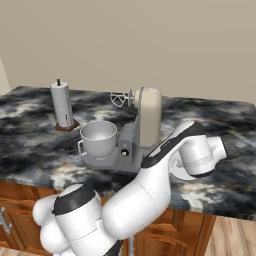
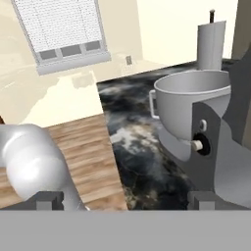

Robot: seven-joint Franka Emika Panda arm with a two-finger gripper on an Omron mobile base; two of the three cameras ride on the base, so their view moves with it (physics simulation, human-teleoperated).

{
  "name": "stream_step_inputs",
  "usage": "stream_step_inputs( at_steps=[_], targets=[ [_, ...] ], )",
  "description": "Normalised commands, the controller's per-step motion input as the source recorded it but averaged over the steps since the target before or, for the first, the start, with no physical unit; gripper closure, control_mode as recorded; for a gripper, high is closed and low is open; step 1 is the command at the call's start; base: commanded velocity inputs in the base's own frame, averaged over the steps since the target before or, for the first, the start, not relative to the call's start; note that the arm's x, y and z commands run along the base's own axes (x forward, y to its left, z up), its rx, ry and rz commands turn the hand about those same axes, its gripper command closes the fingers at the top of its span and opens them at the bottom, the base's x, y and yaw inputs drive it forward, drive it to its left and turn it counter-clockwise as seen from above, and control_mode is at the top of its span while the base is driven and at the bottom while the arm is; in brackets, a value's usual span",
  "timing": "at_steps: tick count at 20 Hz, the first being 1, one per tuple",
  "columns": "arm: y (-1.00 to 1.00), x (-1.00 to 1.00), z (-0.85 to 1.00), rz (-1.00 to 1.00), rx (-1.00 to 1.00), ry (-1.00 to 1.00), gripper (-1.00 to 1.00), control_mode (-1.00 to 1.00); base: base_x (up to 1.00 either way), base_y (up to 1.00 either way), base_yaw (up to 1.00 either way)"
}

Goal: Add butter and sugar cubes to the stand mixer bowl and then turn on the stand mixer to begin making frosting.

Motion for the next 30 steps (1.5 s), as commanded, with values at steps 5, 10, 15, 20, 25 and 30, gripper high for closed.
stream_step_inputs(
  at_steps=[5, 10, 15, 20, 25, 30],
  targets=[
    [0.0, 0.32, -0.14, 0.03, 0.07, 0.0, -1.0, -1.0, 0.0, 0.0, 0.0],
    [0.0, 0.35, -0.08, 0.0, 0.02, 0.0, -1.0, -1.0, 0.0, 0.0, 0.0],
    [0.0, 0.33, -0.17, 0.0, 0.0, 0.0, -1.0, -1.0, 0.0, 0.0, 0.0],
    [0.0, 0.22, -0.17, -0.01, 0.0, 0.0, -1.0, -1.0, 0.0, 0.0, 0.0],
    [0.0, 0.19, -0.22, -0.03, 0.0, -0.01, -1.0, -1.0, 0.0, 0.0, 0.0],
    [0.0, 0.17, -0.25, -0.02, 0.0, -0.01, -1.0, -1.0, 0.0, 0.0, 0.0]
  ],
)
